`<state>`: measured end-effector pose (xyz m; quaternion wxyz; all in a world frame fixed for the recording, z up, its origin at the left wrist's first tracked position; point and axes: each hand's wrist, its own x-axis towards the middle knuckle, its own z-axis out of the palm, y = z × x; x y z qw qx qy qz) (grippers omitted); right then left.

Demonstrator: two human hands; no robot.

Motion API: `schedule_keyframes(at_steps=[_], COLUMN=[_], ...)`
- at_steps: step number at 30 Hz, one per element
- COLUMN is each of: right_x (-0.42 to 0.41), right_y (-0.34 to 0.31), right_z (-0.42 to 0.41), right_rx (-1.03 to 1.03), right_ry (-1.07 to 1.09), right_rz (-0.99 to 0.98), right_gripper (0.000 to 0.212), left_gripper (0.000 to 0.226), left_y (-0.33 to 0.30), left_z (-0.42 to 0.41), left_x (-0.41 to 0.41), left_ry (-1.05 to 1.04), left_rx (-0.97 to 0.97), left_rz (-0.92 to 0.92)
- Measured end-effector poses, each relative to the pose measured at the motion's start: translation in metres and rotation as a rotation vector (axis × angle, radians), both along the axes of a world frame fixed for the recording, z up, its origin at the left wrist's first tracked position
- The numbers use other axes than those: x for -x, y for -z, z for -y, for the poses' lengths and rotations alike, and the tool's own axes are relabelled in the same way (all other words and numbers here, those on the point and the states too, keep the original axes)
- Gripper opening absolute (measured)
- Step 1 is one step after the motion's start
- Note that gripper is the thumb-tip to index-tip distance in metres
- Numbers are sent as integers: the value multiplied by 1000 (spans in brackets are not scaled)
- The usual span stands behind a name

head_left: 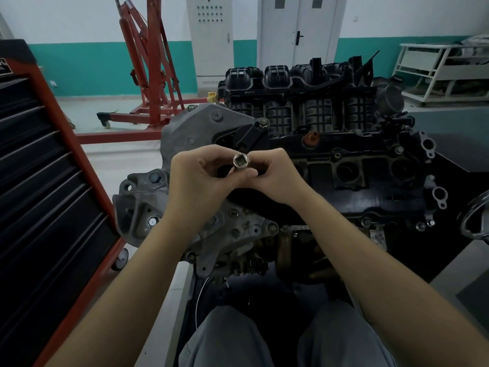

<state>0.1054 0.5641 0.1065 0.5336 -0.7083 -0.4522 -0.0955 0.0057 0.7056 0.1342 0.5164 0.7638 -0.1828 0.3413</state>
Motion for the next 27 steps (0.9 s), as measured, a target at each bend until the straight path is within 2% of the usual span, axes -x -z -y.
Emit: schedule_keyframes(at_steps=[2,7,11,14,19,24,27], right_x=[1,1,-2,-2,-3,-1,-1], right_y=[-1,0,0,0,1,0,0], right_z=[0,-1,-1,-1,-1,0,-1], right_rx=[-4,11,18,5,16,1,5], right_ry=[-17,-52,-9,-36,-25,1,-45], right_rz=[-5,-19,-2,-2,21,5,0], right_gripper=[19,24,12,18,17,16,21], left_gripper=[21,28,23,20,26,23,26], left_y=[0,1,2,3,2,2,3], left_z=[1,-2,-2,0,-1,1,3], left_x=[0,0,-2,-1,-1,0,1], left_ry=[-3,159,15,-26,165,-38,-7], left_rx=[7,0,-25,-5,41,24,34], left_rz=[21,-41,-39,4,-46,7,37])
